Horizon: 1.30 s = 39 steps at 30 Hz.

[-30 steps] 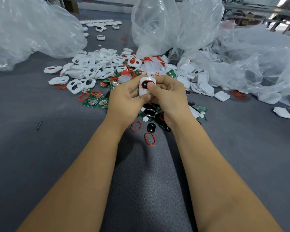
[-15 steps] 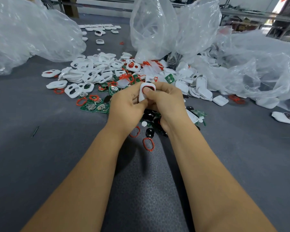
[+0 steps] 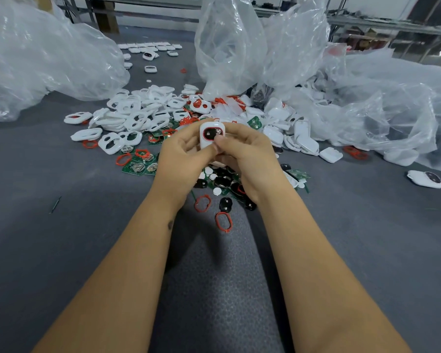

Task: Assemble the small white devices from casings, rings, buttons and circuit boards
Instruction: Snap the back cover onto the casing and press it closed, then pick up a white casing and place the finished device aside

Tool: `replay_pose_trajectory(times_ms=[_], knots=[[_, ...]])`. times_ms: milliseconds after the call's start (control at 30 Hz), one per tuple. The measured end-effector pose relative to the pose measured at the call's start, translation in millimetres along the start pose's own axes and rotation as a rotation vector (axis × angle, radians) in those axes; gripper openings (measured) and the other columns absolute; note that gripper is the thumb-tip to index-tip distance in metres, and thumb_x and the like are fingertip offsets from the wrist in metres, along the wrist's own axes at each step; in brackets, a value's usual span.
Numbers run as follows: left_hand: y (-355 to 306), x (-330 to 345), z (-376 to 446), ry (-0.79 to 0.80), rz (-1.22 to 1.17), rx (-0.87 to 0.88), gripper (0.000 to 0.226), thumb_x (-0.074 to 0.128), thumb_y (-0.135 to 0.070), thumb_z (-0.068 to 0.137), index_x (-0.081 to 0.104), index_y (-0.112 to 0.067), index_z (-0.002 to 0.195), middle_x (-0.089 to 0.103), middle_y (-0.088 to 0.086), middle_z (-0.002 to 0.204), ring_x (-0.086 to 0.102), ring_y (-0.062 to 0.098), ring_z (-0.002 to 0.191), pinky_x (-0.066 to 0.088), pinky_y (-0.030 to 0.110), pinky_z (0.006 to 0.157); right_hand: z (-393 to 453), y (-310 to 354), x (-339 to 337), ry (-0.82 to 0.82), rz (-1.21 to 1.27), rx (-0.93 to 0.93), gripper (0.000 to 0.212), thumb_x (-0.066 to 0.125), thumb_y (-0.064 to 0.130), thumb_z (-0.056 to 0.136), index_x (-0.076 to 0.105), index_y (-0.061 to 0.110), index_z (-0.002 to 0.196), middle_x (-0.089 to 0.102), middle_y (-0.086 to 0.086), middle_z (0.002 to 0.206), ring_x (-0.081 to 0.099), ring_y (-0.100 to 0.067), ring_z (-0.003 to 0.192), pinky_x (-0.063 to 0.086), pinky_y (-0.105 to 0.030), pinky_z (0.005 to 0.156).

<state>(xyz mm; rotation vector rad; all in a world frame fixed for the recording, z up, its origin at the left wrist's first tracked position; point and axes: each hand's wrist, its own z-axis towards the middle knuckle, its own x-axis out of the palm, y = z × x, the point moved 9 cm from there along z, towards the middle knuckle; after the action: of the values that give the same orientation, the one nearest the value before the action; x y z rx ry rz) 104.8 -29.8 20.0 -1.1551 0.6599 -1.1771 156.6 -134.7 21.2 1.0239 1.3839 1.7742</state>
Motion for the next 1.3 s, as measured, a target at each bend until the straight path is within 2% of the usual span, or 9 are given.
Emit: replay_pose_trajectory(times_ms=[300,500,633,800,867,1000,1100,1233,1300], knots=[[-31.7,-8.3,-3.5,-0.086,0.066,0.187,0.033,0.064,0.006,0.085,0.072,-0.017,0.108,0.074,0.001,0.106,0.067,0.017,0.106,0.052,0.024,0.087,-7.7,31.3,7.2,0.062,-0.029,-0.218,0.031,0.058,-0.014,0.085,0.066,0.012,0.101,0.068,-0.005,0.099,0.062,-0.016,0.097,0.052,-0.034,0.093],[-39.0,2.9,-15.1,-0.109,0.106,0.189,0.038,0.065,0.014,0.080,0.069,-0.009,0.111,0.070,0.013,0.110,0.067,0.021,0.105,0.053,0.029,0.091,-23.8,38.7,-4.6,0.020,-0.043,-0.260,0.034,0.060,-0.015,0.082,0.068,0.015,0.095,0.072,0.007,0.087,0.066,-0.005,0.088,0.050,-0.018,0.077],[-42.3,17.3,-22.0,-0.121,0.100,0.174,0.037,0.070,0.009,0.080,0.070,-0.018,0.106,0.073,-0.002,0.097,0.068,0.010,0.091,0.054,0.023,0.083,-36.9,41.9,-19.5,-0.018,-0.028,-0.238,0.030,0.060,-0.010,0.085,0.068,0.016,0.098,0.071,0.001,0.091,0.064,-0.013,0.089,0.053,-0.029,0.081],[-22.8,54.8,-21.8,-0.119,0.154,0.016,0.031,0.071,-0.009,0.086,0.070,-0.040,0.090,0.072,-0.017,0.078,0.066,0.006,0.082,0.058,0.026,0.074,-51.8,39.4,-63.2,-0.230,-0.109,-0.083,0.021,0.062,0.003,0.090,0.068,0.007,0.109,0.061,-0.005,0.082,0.058,-0.013,0.075,0.047,-0.021,0.063],[-5.6,82.2,-21.8,-0.041,0.224,-0.080,0.021,0.069,-0.009,0.088,0.074,-0.025,0.100,0.075,-0.005,0.088,0.069,0.012,0.084,0.059,0.033,0.080,-60.4,39.6,-93.5,-0.357,-0.160,-0.042,0.020,0.063,0.003,0.089,0.069,0.006,0.108,0.064,-0.005,0.081,0.059,-0.009,0.068,0.047,-0.018,0.059],[11.3,128.4,-32.3,0.114,0.354,-0.160,0.018,0.063,-0.013,0.091,0.074,-0.016,0.105,0.073,-0.003,0.096,0.068,0.011,0.092,0.055,0.036,0.091,-85.8,37.2,-174.8,-0.755,-0.189,0.041,0.021,0.063,0.006,0.089,0.068,0.008,0.110,0.068,-0.009,0.091,0.058,-0.010,0.064,0.054,-0.028,0.062],[10.8,144.6,-43.1,0.154,0.334,-0.162,0.020,0.057,-0.011,0.094,0.072,-0.025,0.093,0.072,-0.008,0.093,0.067,0.010,0.093,0.054,0.037,0.093,-106.4,24.8,-216.6,-0.987,-0.083,0.098,0.049,0.056,0.003,0.088,0.050,0.013,0.136,0.062,-0.004,0.111,0.058,-0.015,0.082,0.052,-0.034,0.083],[8.5,143.4,-49.6,0.162,0.277,-0.156,0.026,0.053,-0.009,0.096,0.069,-0.027,0.089,0.071,-0.013,0.088,0.067,0.002,0.090,0.056,0.037,0.090,-116.9,20.1,-214.1,-1.061,-0.195,0.149,0.053,0.053,0.007,0.087,0.046,0.018,0.139,0.046,-0.009,0.133,0.053,-0.016,0.071,0.050,-0.034,0.072],[3.9,129.1,-46.7,0.103,0.251,-0.134,0.025,0.052,-0.008,0.096,0.069,-0.026,0.090,0.072,-0.012,0.086,0.068,0.002,0.089,0.057,0.037,0.087,-111.2,25.8,-196.4,-1.052,-0.273,0.111,0.046,0.052,0.009,0.087,0.051,0.019,0.132,0.035,-0.003,0.134,0.056,-0.019,0.080,0.051,-0.039,0.080]])
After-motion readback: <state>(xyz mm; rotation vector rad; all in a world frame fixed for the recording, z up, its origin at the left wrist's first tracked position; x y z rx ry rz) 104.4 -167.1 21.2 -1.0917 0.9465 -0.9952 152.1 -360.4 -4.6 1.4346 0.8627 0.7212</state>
